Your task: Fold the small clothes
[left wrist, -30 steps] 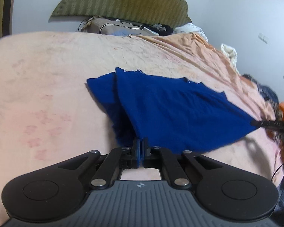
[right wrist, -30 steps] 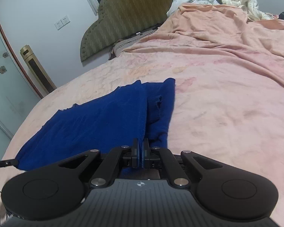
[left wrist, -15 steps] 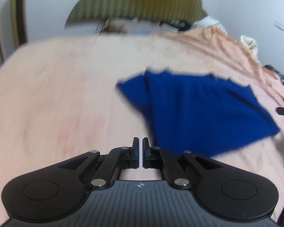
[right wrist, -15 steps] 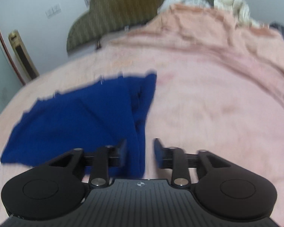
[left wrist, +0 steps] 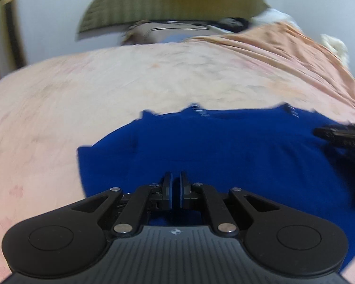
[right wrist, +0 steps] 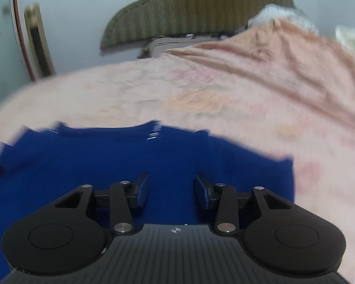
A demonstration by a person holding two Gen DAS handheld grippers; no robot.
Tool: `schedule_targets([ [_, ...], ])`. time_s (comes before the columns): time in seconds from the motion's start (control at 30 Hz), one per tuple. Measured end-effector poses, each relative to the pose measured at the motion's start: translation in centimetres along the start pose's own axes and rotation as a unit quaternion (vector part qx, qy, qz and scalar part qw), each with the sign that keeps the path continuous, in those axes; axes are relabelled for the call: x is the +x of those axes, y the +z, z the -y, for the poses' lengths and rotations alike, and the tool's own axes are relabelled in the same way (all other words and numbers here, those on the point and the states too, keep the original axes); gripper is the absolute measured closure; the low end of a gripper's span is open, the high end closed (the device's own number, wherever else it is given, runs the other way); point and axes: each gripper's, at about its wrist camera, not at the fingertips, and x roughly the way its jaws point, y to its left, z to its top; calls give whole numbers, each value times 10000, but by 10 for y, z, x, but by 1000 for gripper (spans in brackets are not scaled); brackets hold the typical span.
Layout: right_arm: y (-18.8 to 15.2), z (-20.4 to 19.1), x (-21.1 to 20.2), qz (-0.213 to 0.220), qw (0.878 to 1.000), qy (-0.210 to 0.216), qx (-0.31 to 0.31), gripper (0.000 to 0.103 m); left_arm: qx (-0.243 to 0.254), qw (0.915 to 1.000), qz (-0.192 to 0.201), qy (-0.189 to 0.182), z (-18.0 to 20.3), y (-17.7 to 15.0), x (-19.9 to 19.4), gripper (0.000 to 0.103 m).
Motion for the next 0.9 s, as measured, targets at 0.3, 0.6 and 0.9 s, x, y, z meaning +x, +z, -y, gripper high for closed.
schedule_targets([
  [0.3, 13, 7, 28, 69, 9963, -805, -282, 17, 272, 9979, 321, 497, 16, -12, -12, 96],
  [0.6, -6, -48, -27, 0, 9936, 106, -1122, 12, 445, 9927, 693, 885, 42, -32, -35, 27],
  [0.9, 5, -21, 23, -219, 9995, 101, -188, 3, 564, 9894, 822, 1060, 46, -52, -21, 20],
])
